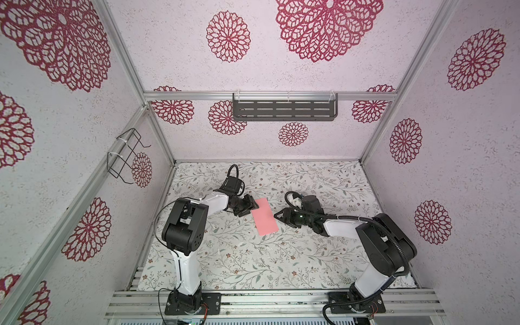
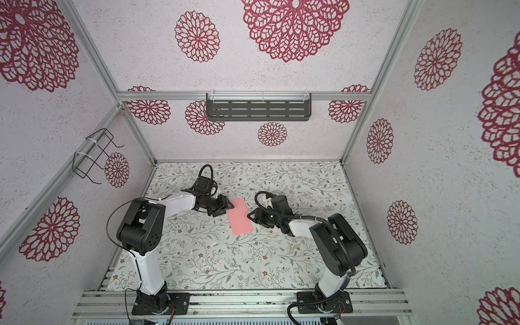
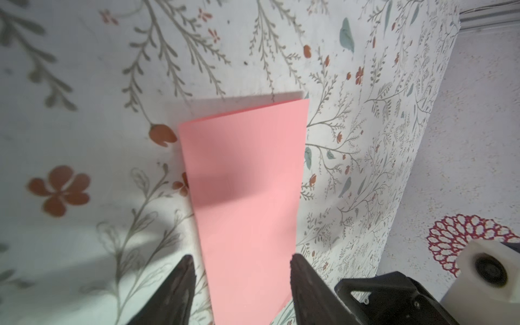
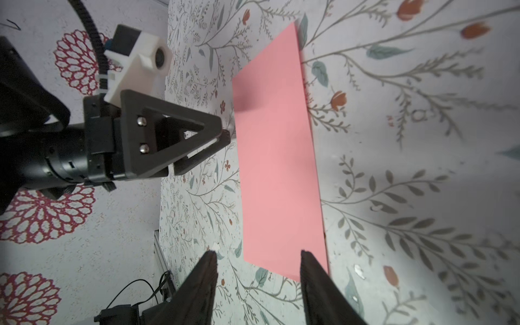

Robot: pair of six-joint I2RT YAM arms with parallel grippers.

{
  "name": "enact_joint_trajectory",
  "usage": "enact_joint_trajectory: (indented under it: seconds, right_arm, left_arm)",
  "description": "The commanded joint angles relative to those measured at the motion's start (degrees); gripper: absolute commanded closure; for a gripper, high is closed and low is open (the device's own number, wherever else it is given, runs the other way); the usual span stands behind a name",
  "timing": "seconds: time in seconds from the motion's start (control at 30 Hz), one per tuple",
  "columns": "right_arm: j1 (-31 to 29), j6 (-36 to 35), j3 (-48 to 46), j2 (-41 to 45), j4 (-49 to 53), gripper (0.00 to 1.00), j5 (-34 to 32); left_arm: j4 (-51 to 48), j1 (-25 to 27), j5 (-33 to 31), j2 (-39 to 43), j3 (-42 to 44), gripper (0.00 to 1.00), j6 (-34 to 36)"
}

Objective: Fold a paper plane with a square sheet of paper (pick it up from the middle)

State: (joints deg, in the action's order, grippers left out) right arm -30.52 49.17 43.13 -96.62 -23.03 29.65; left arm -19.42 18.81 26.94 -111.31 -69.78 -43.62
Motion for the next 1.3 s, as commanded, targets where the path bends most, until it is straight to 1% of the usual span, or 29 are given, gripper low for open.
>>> enact_joint_trajectory:
  seconds: [0.0,0.07,0.13,0.2,0.33,0.4,0.43,0.8,1.27]
  right_arm:
    - [0.2,1.6,-0.2,1.1,1.3,0.49,-1.6]
    - [0.3,1.7,-0.2,0.7,1.7,0.50,-0.9]
    - [0.2,2.1,-0.2,0.0,1.4,0.50,-0.2]
    - [0.3,2.6,0.0,-0.8,0.6,0.51,0.9]
    - [0.3,3.2,0.3,-1.9,-0.2,0.52,2.5]
    - [0.2,3.2,0.3,-2.2,0.1,0.52,2.9]
    - [0.2,3.2,0.3,-2.3,0.2,0.53,3.2]
    - [0.2,3.6,0.3,-3.7,1.8,0.56,4.6]
    - [-0.6,2.9,2.5,-6.7,6.6,0.56,6.4]
  left_arm:
    - [-0.2,0.0,-1.4,4.6,-0.5,0.43,0.0]
    - [0.9,0.3,-1.3,5.3,-0.1,0.44,-0.8]
    - [3.0,0.7,-0.5,4.9,0.3,0.47,-1.7]
    - [3.8,1.2,0.7,3.2,-0.5,0.50,-2.3]
    - [2.6,1.6,-0.2,-0.3,-2.2,0.56,-1.9]
    - [2.3,1.6,-0.5,-0.7,-2.6,0.59,-1.6]
    - [2.1,1.6,-0.6,-3.1,-2.8,0.60,-1.6]
    - [1.7,1.7,-1.0,-6.3,-1.2,0.61,-1.5]
    - [1.1,1.7,-1.8,-6.8,-0.5,0.61,-1.2]
